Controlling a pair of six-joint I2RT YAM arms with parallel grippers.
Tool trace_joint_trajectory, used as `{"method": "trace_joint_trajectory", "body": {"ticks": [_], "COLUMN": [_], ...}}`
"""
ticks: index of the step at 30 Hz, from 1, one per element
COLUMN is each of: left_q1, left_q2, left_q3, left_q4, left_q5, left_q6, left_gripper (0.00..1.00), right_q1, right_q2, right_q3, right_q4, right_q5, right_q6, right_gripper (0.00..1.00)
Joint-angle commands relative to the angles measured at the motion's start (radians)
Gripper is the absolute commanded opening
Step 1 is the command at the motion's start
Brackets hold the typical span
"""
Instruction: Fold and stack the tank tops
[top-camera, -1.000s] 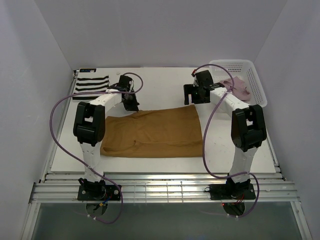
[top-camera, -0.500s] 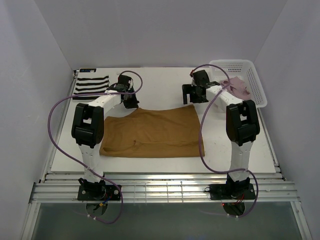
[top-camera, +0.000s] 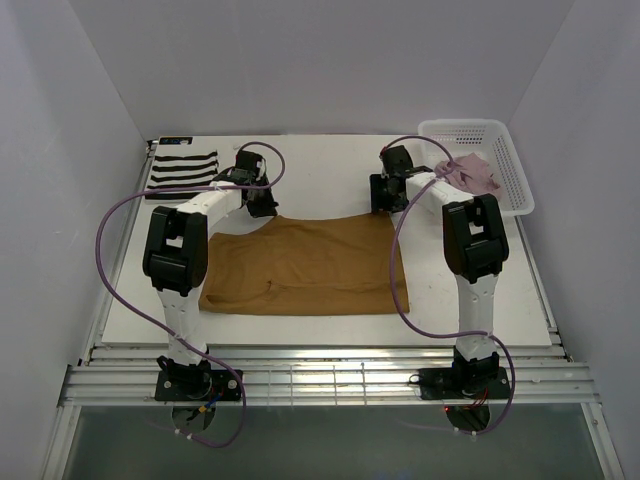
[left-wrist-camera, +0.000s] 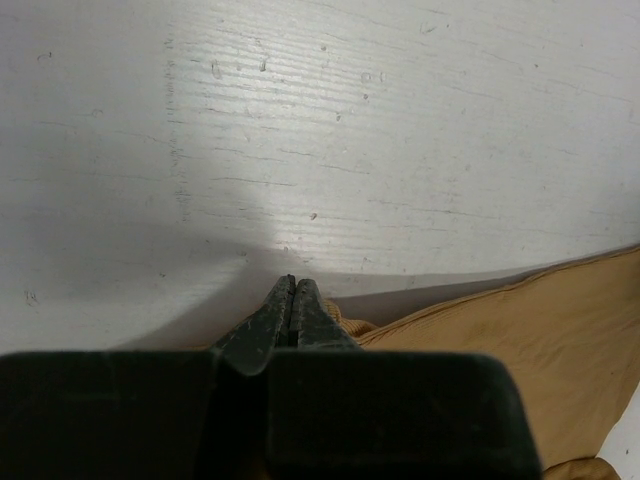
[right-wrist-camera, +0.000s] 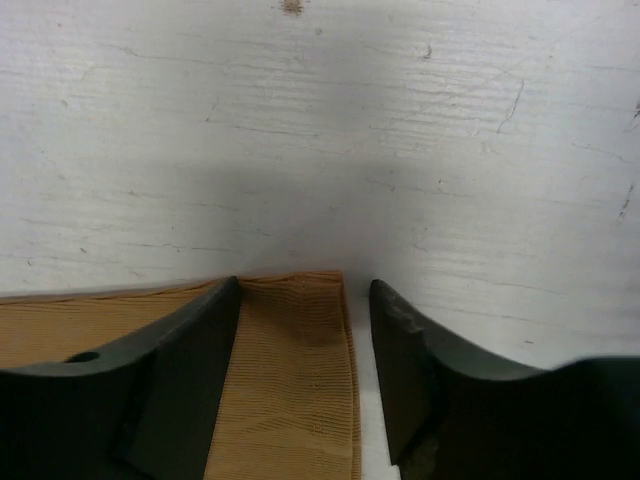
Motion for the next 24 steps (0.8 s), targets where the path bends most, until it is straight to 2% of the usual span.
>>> {"method": "trace_joint_trajectory", "body": {"ticks": [1, 2, 6, 9, 10, 14, 19, 24], "left_q1": [0.005, 0.004, 0.005, 0.005, 0.005, 0.005, 0.005, 0.005], "left_q2": [-0.052, -0.05, -0.047, -0.044, -0.042, -0.036, -0.036, -0.055], "left_q3": [-0.002, -0.002, -0.002, -0.002, -0.001, 0.001, 0.002, -0.019], "left_q4": [0.018, 0.019, 0.021, 0.019, 0.019, 0.018, 0.016, 0.021], "left_q5": [0.012, 0.014, 0.015, 0.015, 0.014, 0.005, 0.0, 0.009], "left_q6": [0.007, 0.006, 0.006, 0.007, 0.007, 0.007, 0.007, -0.002], "left_gripper": [0.0, 0.0, 0.0, 0.0, 0.0, 0.0, 0.0, 0.0], "right_q1": [-0.003, -0.003, -0.003, -0.003, -0.003, -0.003, -0.003, -0.001], "right_q2": [0.008, 0.009, 0.022, 0.034, 0.034, 0.026, -0.014, -0.133], "right_q3": [0.044, 0.044, 0.054, 0.069, 0.07, 0.067, 0.063, -0.095], "right_q4": [0.032, 0.034, 0.037, 0.033, 0.034, 0.042, 0.051, 0.179], "right_q5": [0.014, 0.017, 0.033, 0.031, 0.031, 0.045, 0.065, 0.017], "right_q6": [0.013, 0.013, 0.013, 0.013, 0.013, 0.004, -0.032, -0.077], "right_gripper": [0.59, 0.49, 0.44, 0.37, 0.29, 0.08, 0.08, 0.08]}}
